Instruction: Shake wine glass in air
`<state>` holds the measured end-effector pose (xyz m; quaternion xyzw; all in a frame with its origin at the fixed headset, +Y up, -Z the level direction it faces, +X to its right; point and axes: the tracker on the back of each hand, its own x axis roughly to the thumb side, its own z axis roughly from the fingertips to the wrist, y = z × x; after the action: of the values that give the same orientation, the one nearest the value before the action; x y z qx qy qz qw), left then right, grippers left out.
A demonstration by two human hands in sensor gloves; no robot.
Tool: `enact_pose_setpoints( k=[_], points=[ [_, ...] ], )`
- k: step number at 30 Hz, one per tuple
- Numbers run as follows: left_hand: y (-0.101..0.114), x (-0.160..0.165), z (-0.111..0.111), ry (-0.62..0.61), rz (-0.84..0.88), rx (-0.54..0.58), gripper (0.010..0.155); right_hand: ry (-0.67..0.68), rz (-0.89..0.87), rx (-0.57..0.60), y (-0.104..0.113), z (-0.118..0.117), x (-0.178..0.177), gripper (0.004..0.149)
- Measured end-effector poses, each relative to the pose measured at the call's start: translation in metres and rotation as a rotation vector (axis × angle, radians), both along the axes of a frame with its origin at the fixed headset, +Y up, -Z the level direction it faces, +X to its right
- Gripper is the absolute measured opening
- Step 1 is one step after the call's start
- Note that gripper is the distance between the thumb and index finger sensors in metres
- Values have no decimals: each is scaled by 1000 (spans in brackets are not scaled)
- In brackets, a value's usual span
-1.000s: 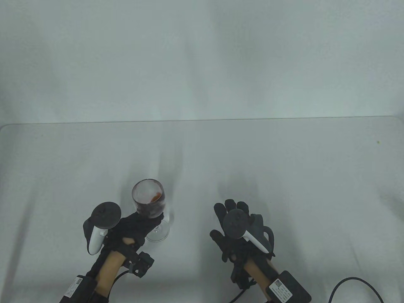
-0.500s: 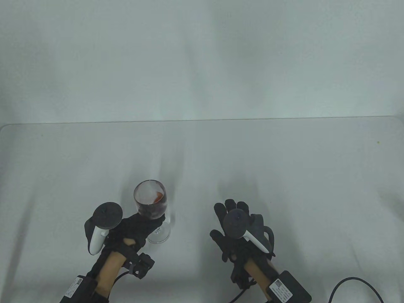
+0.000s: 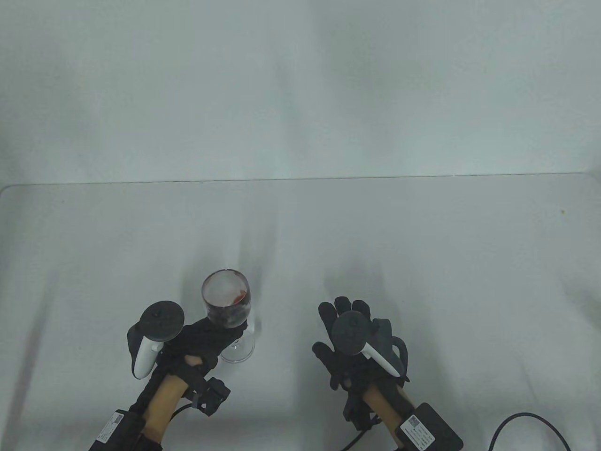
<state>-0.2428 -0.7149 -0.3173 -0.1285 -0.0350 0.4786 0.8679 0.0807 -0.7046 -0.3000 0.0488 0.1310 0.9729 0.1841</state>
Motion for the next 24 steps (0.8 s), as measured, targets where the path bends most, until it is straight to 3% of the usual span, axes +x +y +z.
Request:
enact_pose_setpoints(
  k=[10,14,24],
  points=[
    [1,4,1,-44,-79,13,43,2,2,-2,0,0,0,76],
    [1,3,0,-19,-20,6,42,1,1,0,1,0,0,77],
    [2,2,1,-20,-64,13,42,2,-1,-1,1,0,0,76]
  ],
)
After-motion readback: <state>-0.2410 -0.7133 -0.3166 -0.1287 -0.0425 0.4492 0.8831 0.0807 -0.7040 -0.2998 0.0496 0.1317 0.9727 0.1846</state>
